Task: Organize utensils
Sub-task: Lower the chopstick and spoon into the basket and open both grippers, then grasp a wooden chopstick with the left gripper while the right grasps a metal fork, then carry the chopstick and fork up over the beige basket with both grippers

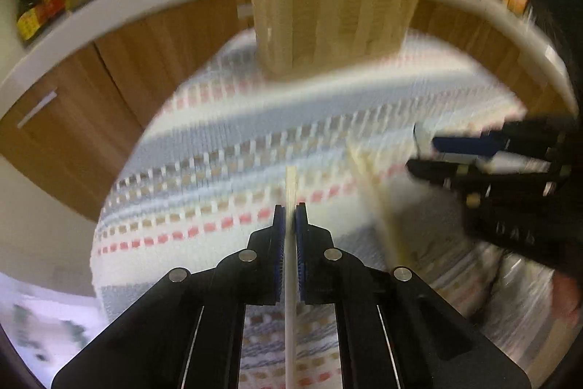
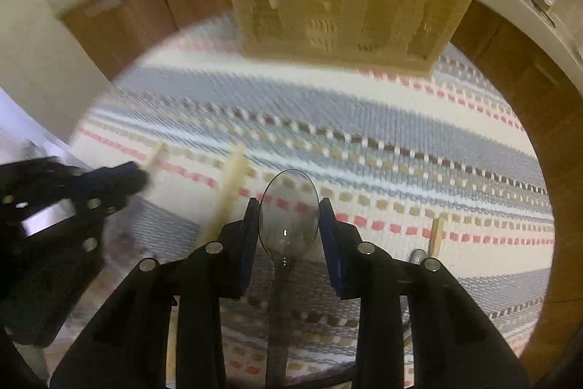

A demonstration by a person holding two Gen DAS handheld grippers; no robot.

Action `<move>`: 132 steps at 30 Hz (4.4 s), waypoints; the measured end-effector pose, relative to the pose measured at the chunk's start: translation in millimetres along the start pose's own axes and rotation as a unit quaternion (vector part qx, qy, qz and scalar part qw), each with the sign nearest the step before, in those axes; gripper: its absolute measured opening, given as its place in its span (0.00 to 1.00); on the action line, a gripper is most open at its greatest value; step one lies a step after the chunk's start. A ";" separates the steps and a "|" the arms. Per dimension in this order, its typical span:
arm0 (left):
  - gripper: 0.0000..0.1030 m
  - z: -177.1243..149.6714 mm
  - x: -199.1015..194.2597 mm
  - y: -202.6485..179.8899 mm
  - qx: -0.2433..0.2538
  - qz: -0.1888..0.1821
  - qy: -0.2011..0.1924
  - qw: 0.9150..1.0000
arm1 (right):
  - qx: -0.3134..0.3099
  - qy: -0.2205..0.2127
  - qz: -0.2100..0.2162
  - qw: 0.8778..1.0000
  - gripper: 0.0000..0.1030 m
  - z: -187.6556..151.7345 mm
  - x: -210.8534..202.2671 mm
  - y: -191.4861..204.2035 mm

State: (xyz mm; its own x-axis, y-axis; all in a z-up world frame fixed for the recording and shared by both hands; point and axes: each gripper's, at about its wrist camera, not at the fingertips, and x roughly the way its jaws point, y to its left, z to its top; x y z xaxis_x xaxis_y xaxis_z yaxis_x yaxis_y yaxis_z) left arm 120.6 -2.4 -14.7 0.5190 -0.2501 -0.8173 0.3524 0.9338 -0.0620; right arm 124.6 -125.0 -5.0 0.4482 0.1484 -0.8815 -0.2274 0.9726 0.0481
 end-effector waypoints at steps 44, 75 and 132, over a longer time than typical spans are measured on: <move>0.04 192.0 -46.6 7.5 -0.093 -0.018 -0.463 0.881 | 0.100 -0.412 -0.071 0.903 0.29 156.7 -85.5 -129.0; 0.42 42.9 -37.8 -25.0 -0.015 -0.107 -0.008 0.994 | 0.100 -0.025 0.039 0.994 0.56 -56.4 -87.1 -96.9; 0.02 22.9 48.3 52.6 -0.108 -0.111 0.073 0.985 | 0.142 0.097 -0.023 0.985 0.09 -55.3 -3.1 -151.2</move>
State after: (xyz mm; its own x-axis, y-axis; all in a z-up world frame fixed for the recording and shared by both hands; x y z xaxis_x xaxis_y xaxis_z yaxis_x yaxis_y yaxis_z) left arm 182.1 28.8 -44.3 0.3256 -0.4290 -0.8426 0.2615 0.8972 -0.3558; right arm 109.8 -282.4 -35.5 0.2725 0.0928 -0.9577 0.0536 0.9923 0.1114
